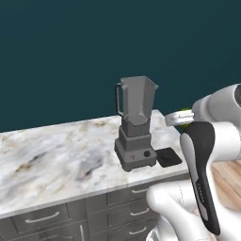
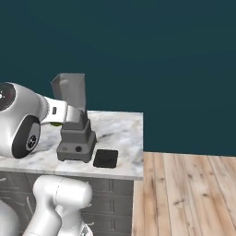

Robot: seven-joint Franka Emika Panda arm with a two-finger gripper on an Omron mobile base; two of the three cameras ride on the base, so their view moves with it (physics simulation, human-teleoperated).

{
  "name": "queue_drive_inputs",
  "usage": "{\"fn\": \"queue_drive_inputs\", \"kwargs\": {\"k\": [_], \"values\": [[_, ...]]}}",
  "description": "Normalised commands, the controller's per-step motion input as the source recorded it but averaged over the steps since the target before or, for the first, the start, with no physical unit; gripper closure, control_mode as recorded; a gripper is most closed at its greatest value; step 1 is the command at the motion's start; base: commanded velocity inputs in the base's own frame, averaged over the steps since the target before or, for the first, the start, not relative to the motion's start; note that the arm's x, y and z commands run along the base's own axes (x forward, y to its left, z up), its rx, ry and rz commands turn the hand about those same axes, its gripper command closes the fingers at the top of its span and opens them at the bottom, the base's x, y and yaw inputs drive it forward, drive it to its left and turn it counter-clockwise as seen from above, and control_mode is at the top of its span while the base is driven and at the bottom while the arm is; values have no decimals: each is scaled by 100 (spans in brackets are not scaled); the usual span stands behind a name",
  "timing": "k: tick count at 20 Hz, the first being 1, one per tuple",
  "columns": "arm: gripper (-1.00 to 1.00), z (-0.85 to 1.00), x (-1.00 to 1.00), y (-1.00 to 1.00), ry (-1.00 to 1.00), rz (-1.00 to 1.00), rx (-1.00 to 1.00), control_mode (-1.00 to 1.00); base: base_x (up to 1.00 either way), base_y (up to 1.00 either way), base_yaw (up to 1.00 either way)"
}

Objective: Grab the garlic and lime from the fridge, place them in the blender, close the lid, and turn on the blender to create a marinade.

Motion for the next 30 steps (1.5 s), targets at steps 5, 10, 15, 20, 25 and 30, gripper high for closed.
{"fn": "queue_drive_inputs", "kwargs": {"k": [5, 10, 15, 20, 25, 30], "values": [[100, 18, 7, 0, 2, 0, 0, -100, 0, 0, 0], [100, 63, 57, 11, 17, 0, 0, -100, 0, 0, 0], [100, 80, 76, 26, 24, 0, -1, -100, 0, 0, 0], [100, 45, 44, 9, 15, 2, 0, -100, 0, 0, 0], [100, -20, 32, 3, 0, 0, 0, -100, 0, 0, 0], [100, -20, 93, 21, 0, 0, 0, -100, 0, 0, 0]]}}
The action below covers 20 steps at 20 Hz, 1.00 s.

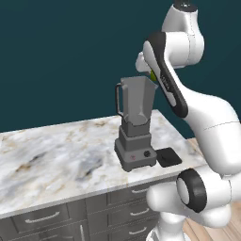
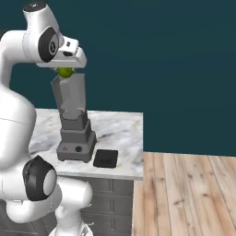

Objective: Grab the garlic and lime from the fridge, place them in the blender, close the lid, and turn on the blender to create a marinade.

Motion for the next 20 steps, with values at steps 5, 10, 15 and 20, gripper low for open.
{"fn": "queue_drive_inputs", "kwargs": {"k": [5, 10, 15, 20], "values": [[100, -15, 96, 40, 0, 0, 0, -100, 0, 0, 0], [100, -43, 35, 15, 4, 2, 0, -100, 0, 0, 0], [100, -59, 0, 0, 8, 4, 0, -100, 0, 0, 0], [100, -29, 0, 0, 0, 1, 0, -100, 0, 0, 0]]}}
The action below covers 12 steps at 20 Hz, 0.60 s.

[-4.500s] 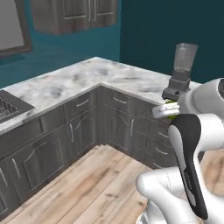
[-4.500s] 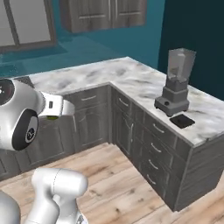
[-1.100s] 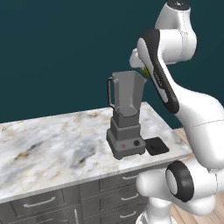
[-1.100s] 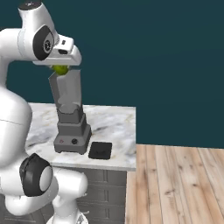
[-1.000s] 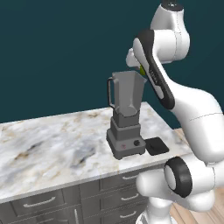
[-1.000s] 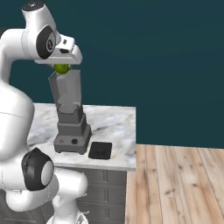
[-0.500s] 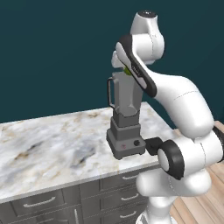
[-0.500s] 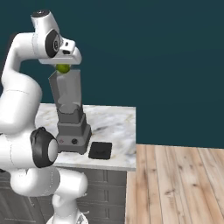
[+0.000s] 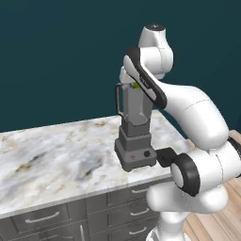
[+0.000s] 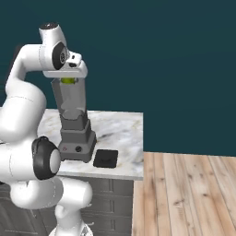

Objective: Grab the garlic and lime from the fridge, place them in the blender, close the lid, and turn on the blender to create a marinade.

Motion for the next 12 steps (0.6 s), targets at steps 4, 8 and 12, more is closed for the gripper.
{"fn": "queue_drive_inputs", "kwargs": {"k": [4, 8, 12], "values": [[100, -17, 6, 0, 0, 0, 0, -100, 0, 0, 0], [-100, -1, 10, 0, 0, 0, 0, -100, 0, 0, 0], [-100, 13, 9, 0, 0, 0, 0, -100, 0, 0, 0]]}}
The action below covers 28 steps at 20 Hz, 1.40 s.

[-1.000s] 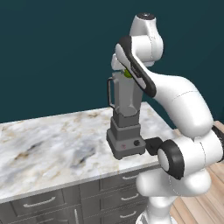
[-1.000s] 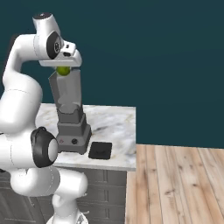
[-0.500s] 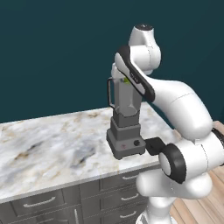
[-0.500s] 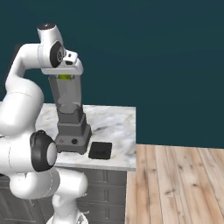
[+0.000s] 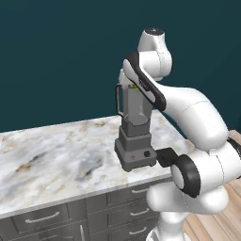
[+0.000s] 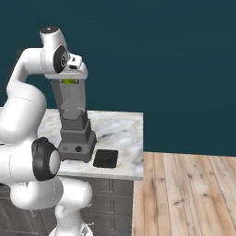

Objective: Grab the garlic and lime from the fridge, place them in the blender, close the lid, and turn on the blender to create a marinade.

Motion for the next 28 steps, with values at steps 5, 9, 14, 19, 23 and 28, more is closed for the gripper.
{"fn": "queue_drive_inputs", "kwargs": {"k": [5, 9, 14, 19, 23, 28], "values": [[-100, 29, 7, 0, 0, 0, 0, -100, 0, 0, 0], [-100, 20, 1, 0, 0, 0, 0, -100, 0, 0, 0], [-100, 6, -80, -43, -9, 0, 1, -100, 0, 0, 0], [-100, -10, -100, -95, -13, 0, 0, -100, 0, 0, 0], [-100, -44, -100, -94, -1, 3, 0, -100, 0, 0, 0], [-100, -98, -100, -71, 23, 6, -11, -100, 0, 0, 0]]}}
